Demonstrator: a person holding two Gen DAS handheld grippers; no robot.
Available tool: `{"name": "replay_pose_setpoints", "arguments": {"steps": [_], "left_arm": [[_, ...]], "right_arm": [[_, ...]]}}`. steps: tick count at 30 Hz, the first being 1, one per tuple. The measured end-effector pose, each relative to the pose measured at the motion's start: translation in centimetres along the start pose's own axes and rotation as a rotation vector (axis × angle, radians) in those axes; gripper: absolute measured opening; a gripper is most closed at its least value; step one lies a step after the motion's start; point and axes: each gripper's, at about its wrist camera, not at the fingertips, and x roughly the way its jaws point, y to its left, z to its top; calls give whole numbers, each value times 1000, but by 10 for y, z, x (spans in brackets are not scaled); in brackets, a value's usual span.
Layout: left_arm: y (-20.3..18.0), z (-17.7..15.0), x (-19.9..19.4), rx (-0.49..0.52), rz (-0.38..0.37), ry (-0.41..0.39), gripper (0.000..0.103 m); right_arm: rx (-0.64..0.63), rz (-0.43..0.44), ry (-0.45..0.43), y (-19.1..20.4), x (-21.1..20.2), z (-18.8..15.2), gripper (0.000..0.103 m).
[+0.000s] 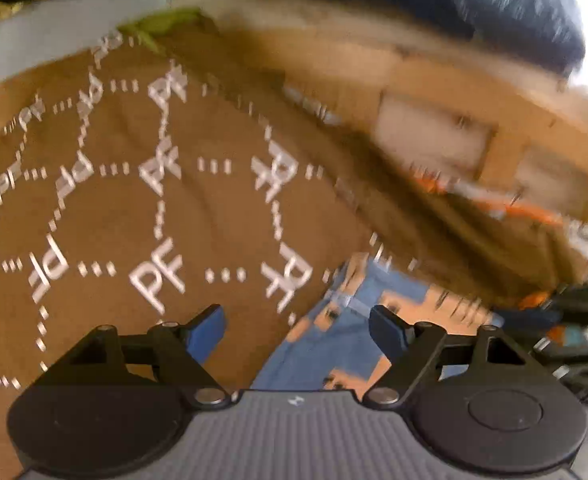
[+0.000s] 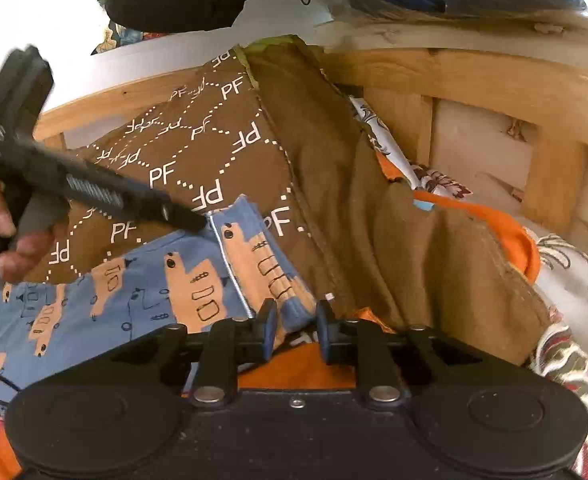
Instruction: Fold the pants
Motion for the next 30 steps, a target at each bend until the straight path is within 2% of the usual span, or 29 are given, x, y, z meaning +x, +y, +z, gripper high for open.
{"name": "replay_pose_setpoints", "arguments": {"steps": [2,4,9,11,13,17,20,22,25,28,30], "left_arm": [[-7,-2,9,46,57,19,76],[-14,-3,15,63,107,31,74],[-15,4,16,-40,141,52,75],[-15,6,9,-87,147,57,75],[-10,7,2,-147,141,52,75],[5,1,-20,-345,86,77,75],[15,-7,-37,-474,-20,67,76],[18,-10,-46,-524,-92,61,83],[21,-15,-56,-581,-181,49,85],[21,-24,-59,-618,-217,49,86],[23,-33,-56,-635,-215,55,86]], "right_arm": [[0,26,33,-1,4,4,37],[1,64,56,-3,12,7,43],[16,90,37,-8,16,9,31],[17,87,16,-7,12,9,15],[-14,85,-11,-5,5,7,15],[-179,41,-67,18,-7,2,14],[-357,6,-116,42,-15,-6,13],[-478,0,-150,60,-22,-12,13],[-630,14,-195,85,-31,-21,13],[-732,41,-213,105,-36,-29,13],[-774,73,-214,116,-40,-34,13]]}}
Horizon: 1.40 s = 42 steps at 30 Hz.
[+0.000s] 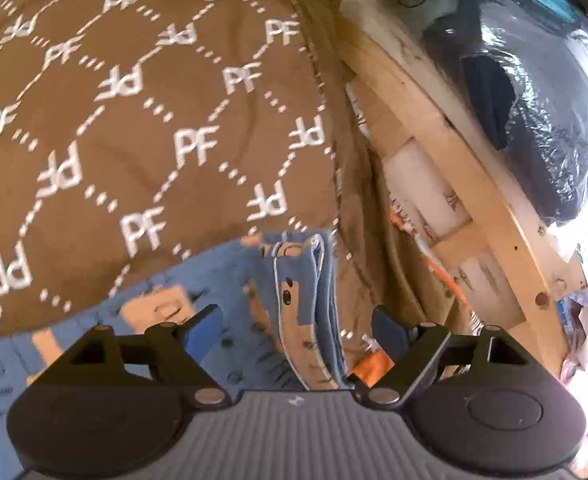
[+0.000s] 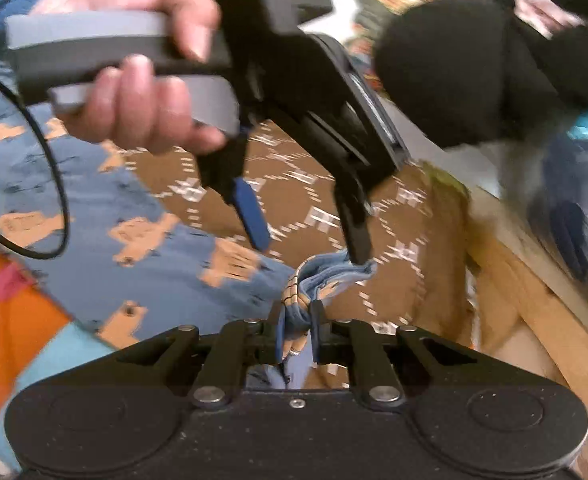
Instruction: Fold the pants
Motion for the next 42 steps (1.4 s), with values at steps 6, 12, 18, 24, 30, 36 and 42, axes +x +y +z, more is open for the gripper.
{"name": "replay_pose_setpoints", "arguments": {"steps": [6,12,18,24,30,36,42], "left_arm": [[46,-29,1,-179,-1,-15,81],[75,-46,-1,-289,-9,-60,55],[83,-50,-6,-332,-21,-82,46],[83,-53,-7,-347,-4,-102,22],[75,-56,-20,-315,-4,-158,13],[73,-61,-44,-283,43,-180,12],[91,-75,-70,-308,103,-188,12]], "right_arm": [[-23,108,13,25,-2,0,13],[-12,142,32,31,2,-6,29],[-2,163,44,32,0,-10,44],[36,191,45,29,3,-12,30],[28,190,20,34,-3,-8,17],[43,232,-6,41,-10,4,17],[67,338,-18,58,-11,19,16]]}}
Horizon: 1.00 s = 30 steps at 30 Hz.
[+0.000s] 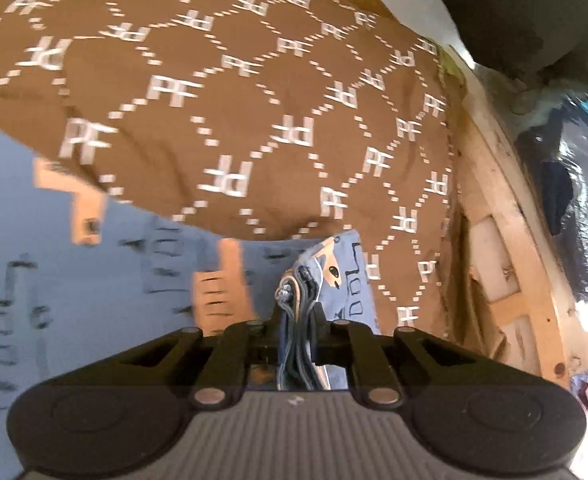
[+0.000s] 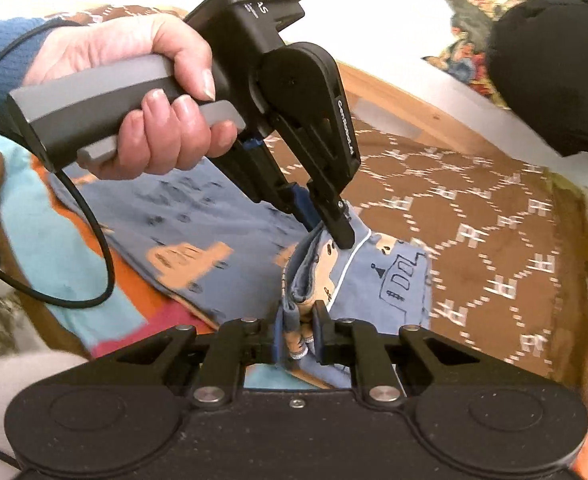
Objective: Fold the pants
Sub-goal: 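Hold the pants edge with both grippers and lift it to fold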
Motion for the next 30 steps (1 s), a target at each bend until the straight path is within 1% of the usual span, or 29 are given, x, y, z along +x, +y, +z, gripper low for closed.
{"name": "replay_pose_setpoints", "arguments": {"steps": [3,7,15,21,28,30], "left_arm": [[14,-5,-10,1,41,-15,12],[31,-13,-22,-15,56,-29,12],[47,-22,-44,-18,70,-81,12],[56,-18,-58,-8,95,-75,12],[68,-14,-73,-7,149,-71,12],[68,-12,-76,0,166,-69,12]], "right_arm": [[23,64,5,9,4,5,16],[28,116,20,22,9,9,16],[46,167,24,38,12,20,16],[73,207,13,37,13,28,16],[85,264,-4,38,19,40,15],[69,275,-3,40,21,45,15]]}}
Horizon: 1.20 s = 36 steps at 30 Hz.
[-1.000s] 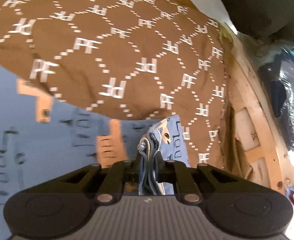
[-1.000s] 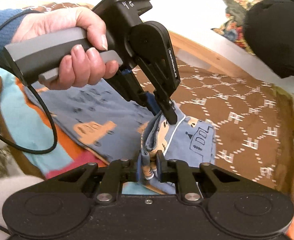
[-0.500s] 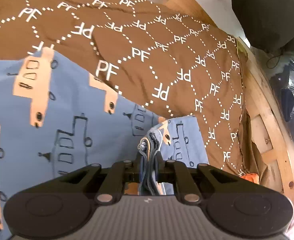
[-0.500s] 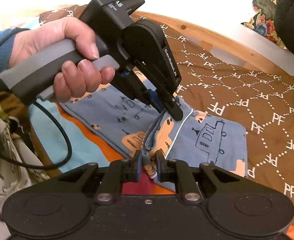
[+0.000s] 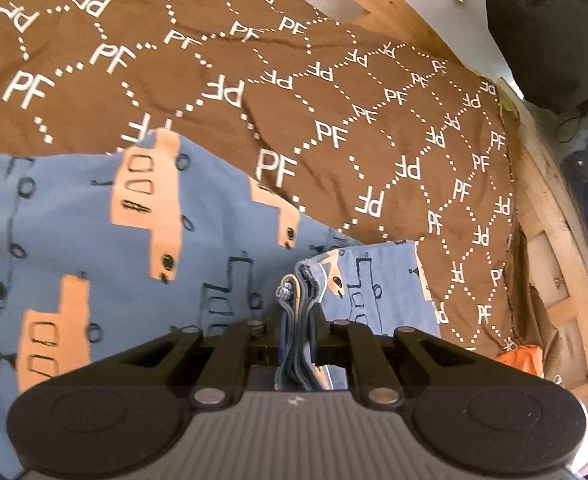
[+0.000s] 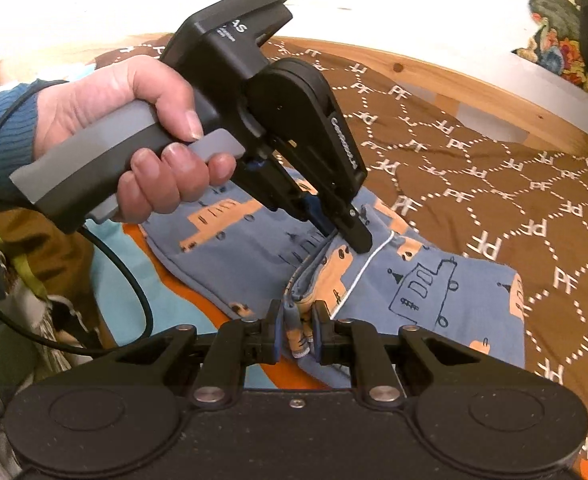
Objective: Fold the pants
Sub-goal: 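Hold the pants edge with both grippers and lift it to fold, then open both grippers and release the folded pants onto the duvet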
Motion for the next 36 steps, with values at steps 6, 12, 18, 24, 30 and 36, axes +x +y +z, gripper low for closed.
{"name": "replay_pose_setpoints", "arguments": {"steps": [6,12,18,24,30,36], "left_arm": [[0,10,-16,77,73,17,12],[19,17,-32,104,138,34,12],[39,8,-39,99,162,9,39],[48,-14,-61,95,230,-83,58],[24,-16,-45,152,400,-264,85],[19,-22,-19,267,585,-262,94]], "right_arm": [[7,63,-29,7,8,15,15],[2,147,-39,26,25,30,16],[-68,189,8,42,44,34,21],[-81,-48,-39,9,12,21,67],[-116,-417,-32,-48,36,21,100],[-201,-529,71,-81,97,7,102]]}}
